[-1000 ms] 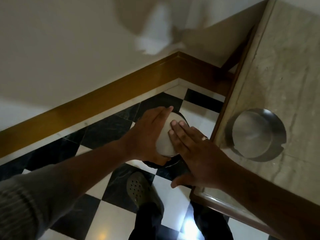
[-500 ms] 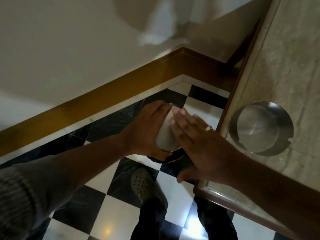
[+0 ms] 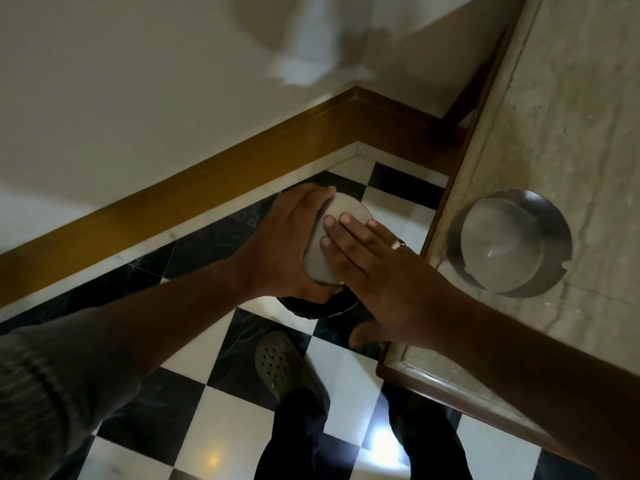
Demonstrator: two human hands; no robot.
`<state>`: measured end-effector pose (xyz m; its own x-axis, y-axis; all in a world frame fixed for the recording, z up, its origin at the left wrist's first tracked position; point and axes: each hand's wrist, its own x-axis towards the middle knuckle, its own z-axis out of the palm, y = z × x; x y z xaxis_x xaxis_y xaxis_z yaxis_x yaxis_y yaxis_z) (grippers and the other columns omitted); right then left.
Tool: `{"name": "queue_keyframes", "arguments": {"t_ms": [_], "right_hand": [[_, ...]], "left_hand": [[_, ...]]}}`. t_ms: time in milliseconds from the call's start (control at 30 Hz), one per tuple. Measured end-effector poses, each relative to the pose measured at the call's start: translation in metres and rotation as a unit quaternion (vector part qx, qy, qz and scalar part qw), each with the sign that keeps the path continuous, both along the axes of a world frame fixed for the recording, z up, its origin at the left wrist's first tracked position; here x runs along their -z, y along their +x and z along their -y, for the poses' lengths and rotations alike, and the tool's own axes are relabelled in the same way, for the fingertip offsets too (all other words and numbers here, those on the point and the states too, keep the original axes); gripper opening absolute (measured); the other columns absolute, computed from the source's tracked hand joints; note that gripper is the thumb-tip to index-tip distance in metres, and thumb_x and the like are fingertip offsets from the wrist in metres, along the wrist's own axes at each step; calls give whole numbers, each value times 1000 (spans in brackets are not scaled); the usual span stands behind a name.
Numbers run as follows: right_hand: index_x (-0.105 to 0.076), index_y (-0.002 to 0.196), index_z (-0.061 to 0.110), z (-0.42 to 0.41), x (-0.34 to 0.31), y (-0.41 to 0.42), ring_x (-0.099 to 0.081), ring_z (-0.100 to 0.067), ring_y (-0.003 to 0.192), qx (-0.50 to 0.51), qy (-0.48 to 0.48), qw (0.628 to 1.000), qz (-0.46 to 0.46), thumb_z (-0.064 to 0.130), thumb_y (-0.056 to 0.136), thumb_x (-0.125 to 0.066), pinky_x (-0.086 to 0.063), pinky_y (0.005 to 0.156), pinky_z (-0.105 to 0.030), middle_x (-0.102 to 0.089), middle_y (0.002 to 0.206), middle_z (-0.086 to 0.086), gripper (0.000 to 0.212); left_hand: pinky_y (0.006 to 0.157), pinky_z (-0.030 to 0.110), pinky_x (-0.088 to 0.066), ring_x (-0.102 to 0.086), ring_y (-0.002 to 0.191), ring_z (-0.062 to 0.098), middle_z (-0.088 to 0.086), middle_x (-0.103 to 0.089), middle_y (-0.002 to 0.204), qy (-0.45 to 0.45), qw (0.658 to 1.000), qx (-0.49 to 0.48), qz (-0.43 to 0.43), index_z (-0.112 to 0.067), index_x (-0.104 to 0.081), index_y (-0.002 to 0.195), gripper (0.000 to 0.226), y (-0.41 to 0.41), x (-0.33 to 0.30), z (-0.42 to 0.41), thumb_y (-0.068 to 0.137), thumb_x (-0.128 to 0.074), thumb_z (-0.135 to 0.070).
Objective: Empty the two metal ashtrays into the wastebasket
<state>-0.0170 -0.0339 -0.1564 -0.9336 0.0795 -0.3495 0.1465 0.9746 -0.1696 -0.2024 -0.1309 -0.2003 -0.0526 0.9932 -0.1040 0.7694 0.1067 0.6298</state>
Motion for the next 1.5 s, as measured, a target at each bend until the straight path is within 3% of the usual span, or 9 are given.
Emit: {"name": "queue_keyframes", "arguments": {"t_ms": [233, 367, 467, 633, 700, 800, 967, 1133, 1500], "right_hand": [[-40, 141, 6, -3, -1, 0, -38, -43, 137, 97, -47, 990, -93, 25, 80, -70, -49, 100, -50, -41, 148, -26, 71], [-46, 133, 24, 0, -15, -9, -58, -12, 115, 343, -256, 889, -162, 29, 85, -66, -53, 95, -25, -57, 129, 0, 52], [-57, 119, 14, -2, -26, -10, -59, -12, 93, 484, -256, 816, -184, 24, 87, -64, -48, 72, -11, -57, 111, -6, 34], [-65, 87, 2, -19, -52, 11, -71, -31, 73, 616, -376, 673, -164, 18, 94, -52, -62, 64, -39, -70, 79, -18, 21], [-67, 85, 5, -26, -63, 29, -71, -27, 72, 633, -361, 668, -148, 18, 95, -52, -63, 66, -30, -71, 78, -14, 22], [-70, 85, 6, -43, -78, 64, -70, -26, 77, 670, -347, 638, -153, 5, 87, -54, -62, 71, -46, -71, 80, -12, 16], [-72, 82, 0, -82, -105, 153, -71, -29, 70, 696, -277, 642, -163, 0, 80, -56, -61, 64, -50, -72, 76, -17, 16], [-69, 83, -8, -108, -98, 240, -68, -39, 70, 726, -194, 645, -135, -2, 82, -53, -59, 65, -55, -70, 77, -25, 17], [-64, 72, 1, -121, -44, 287, -44, -5, 48, 742, -203, 634, -78, -3, 78, -51, -29, 40, -16, -59, 67, -8, 15]], "left_hand": [[97, 6, -39, -45, 119, -1, -3, -44, 140, -18, 991, -63, 120, -16, -34, 144, 109, -4, -19, -3, 55, -85, -55], [86, 31, -61, -69, 109, 18, 3, -64, 126, -112, 851, -334, 390, -25, -48, 125, 75, -6, -54, -3, 64, -82, -53], [93, 40, -57, -72, 109, 25, 7, -76, 109, -108, 779, -432, 441, -22, -62, 106, 56, 1, -88, -10, 77, -55, -69], [101, 49, -53, -73, 106, 21, 2, -79, 108, -144, 798, -446, 379, -28, -73, 105, 51, 43, -136, -32, 96, -38, -64], [101, 50, -53, -71, 105, 22, 5, -77, 111, -149, 799, -452, 367, -27, -72, 106, 48, 63, -156, -48, 99, -39, -60], [100, 50, -53, -68, 106, 25, 10, -71, 117, -180, 798, -441, 369, -19, -66, 118, 47, 100, -178, -73, 101, -39, -54], [96, 48, -56, -67, 103, 22, 4, -69, 111, -199, 792, -414, 403, -33, -61, 92, 20, 186, -190, -115, 100, -48, -47], [98, 51, -55, -66, 106, 19, -2, -69, 108, -221, 789, -370, 437, -36, -65, 94, 33, 277, -182, -147, 79, -53, -62], [101, 55, -52, -65, 107, 23, 0, -69, 110, -284, 834, -321, 348, -33, -63, 90, 31, 328, -143, -175, 76, -47, -55]]}}
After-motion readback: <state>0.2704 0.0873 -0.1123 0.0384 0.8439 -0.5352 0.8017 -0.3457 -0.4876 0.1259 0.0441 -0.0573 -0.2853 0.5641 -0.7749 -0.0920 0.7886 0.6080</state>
